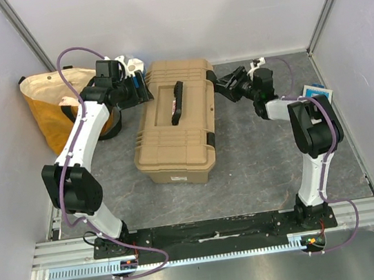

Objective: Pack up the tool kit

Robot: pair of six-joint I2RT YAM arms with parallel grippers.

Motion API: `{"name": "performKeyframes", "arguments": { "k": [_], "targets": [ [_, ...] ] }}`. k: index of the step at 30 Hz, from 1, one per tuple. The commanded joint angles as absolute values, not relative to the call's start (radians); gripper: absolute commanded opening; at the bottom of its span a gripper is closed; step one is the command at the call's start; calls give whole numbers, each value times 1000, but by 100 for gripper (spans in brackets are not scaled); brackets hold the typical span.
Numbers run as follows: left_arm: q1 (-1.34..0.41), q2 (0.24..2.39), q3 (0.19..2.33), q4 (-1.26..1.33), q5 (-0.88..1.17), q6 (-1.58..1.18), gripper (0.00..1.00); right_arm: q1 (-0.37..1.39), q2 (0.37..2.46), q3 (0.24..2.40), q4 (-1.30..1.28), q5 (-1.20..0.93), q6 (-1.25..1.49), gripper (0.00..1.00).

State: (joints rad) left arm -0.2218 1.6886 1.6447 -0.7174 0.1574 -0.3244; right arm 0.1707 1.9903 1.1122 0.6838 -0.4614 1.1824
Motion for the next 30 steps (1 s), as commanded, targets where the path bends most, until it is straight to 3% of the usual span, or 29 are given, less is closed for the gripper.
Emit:
{"name": "performKeyframes", "arguments": {
  "k": [1,6,30],
  "targets": [
    [-219,1704,1671,-744,166,-328,80,222,1957,1209,390,-404,974,65],
    [-219,1703,1666,-744,167,-325,80,236,1959,1221,290,-357,902,65],
    [-218,1721,1660,-755,190,-322,80,235,1933,1022,259,-316,909,55]
  ]
}}
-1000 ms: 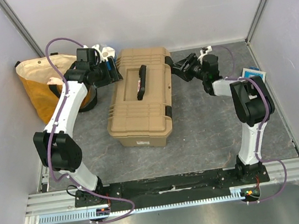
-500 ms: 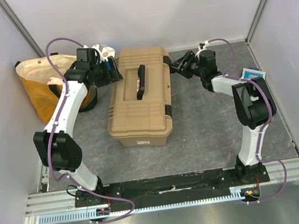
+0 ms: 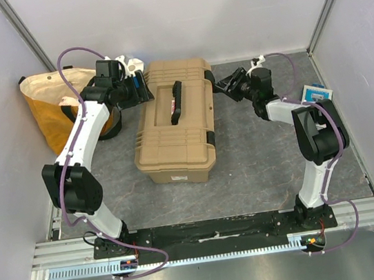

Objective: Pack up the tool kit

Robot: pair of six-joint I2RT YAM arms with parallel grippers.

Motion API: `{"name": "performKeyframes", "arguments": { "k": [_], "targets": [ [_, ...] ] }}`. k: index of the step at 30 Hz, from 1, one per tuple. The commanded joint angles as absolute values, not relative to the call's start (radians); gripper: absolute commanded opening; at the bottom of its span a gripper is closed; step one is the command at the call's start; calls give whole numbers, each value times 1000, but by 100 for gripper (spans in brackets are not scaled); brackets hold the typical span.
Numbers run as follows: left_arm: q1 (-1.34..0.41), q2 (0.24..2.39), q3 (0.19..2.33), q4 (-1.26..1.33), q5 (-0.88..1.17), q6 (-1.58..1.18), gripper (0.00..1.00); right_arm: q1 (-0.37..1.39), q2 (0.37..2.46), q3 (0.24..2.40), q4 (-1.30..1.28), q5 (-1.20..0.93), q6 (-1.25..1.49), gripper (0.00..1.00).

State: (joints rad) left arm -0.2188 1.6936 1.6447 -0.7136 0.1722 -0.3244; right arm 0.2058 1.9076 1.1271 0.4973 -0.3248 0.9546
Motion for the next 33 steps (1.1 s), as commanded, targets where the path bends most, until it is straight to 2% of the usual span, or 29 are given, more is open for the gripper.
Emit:
{"name": "performKeyframes", "arguments": {
  "k": [1,9,16,22,33],
  "targets": [
    [-218,1723,1660,-753,190,-321,80,233,1928,1003,265,-316,919,55],
    [-218,1736,1683,-753,187,-307,80,218,1858,1049,131,-218,878,52],
    [-204,1756,1752,-721,193,-290,81,201,1825,1281,-102,-66,720,53],
    [-192,1793,1782,-690,198,-296,81,199,1839,1437,-193,-6,652,52],
    [-190,1812,1698,-660,320,-318,80,296,2020,1702,-448,150,459,25]
  ]
}}
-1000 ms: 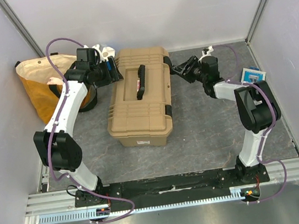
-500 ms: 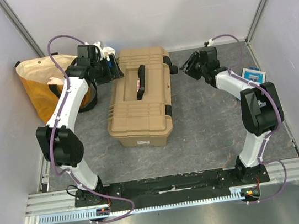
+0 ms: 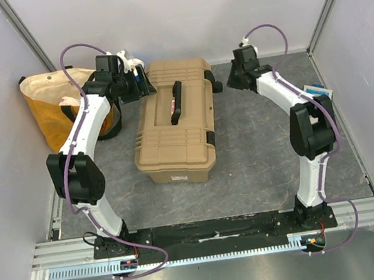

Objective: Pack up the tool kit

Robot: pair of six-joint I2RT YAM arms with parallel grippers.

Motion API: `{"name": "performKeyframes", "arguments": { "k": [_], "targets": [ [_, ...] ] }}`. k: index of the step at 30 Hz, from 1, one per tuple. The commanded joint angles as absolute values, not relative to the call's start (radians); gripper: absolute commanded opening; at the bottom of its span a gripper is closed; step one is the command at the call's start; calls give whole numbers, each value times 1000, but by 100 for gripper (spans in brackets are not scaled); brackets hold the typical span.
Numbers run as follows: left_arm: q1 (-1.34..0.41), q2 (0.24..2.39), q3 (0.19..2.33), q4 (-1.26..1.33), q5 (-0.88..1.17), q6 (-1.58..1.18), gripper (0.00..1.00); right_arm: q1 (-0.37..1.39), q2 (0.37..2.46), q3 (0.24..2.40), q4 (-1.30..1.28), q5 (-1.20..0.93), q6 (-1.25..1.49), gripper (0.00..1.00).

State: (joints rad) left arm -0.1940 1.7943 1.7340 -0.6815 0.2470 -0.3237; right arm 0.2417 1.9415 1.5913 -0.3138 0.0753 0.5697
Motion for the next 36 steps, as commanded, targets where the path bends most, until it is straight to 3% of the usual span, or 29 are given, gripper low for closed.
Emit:
{"name": "performKeyframes", "arguments": {
  "k": [1,6,11,23,36],
  "targets": [
    [-192,1810,1681,-660,331,-318,80,305,2045,1729,-469,156,445,22],
    [-190,1813,1631,-660,414,-314,78,344,2134,1845,-508,176,400,11],
    [-192,1833,1597,-660,527,-310,73,348,2189,1905,-473,137,322,6],
    [-250,1870,1457,-548,788,-324,58,348,2232,1842,-264,-207,345,4],
    [-318,1911,1404,-443,862,-391,51,385,2253,1758,-80,-285,506,1]
  ]
}}
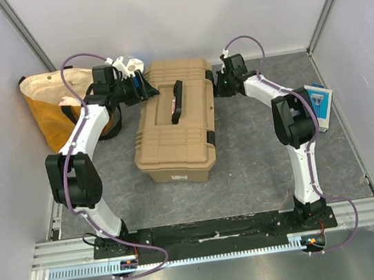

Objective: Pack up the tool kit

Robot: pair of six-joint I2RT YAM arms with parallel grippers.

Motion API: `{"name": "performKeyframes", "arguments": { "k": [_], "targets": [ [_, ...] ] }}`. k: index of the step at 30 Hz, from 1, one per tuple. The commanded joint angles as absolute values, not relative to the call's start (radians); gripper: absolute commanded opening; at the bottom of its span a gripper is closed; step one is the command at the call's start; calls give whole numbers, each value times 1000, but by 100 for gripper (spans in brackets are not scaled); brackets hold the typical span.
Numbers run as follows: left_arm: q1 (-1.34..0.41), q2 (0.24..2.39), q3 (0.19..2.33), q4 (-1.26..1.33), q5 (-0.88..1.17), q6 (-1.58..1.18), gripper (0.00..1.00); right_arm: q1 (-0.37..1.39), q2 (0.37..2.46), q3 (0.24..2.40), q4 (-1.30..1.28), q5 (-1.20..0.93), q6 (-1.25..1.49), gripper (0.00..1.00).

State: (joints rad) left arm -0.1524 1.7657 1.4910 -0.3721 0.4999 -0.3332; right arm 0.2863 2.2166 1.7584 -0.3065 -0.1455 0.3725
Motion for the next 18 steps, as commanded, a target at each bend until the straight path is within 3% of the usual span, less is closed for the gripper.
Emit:
{"name": "performKeyframes", "arguments": {
  "k": [1,9,18],
  "targets": [
    [-318,1913,1407,-443,865,-391,51,387,2258,1755,-71,-293,520,1],
    [-318,1911,1419,-426,868,-413,50,396,2264,1756,-35,-278,587,0],
    [-273,1783,1497,-486,597,-382,57,339,2143,1665,-221,-6,597,4]
  ]
}}
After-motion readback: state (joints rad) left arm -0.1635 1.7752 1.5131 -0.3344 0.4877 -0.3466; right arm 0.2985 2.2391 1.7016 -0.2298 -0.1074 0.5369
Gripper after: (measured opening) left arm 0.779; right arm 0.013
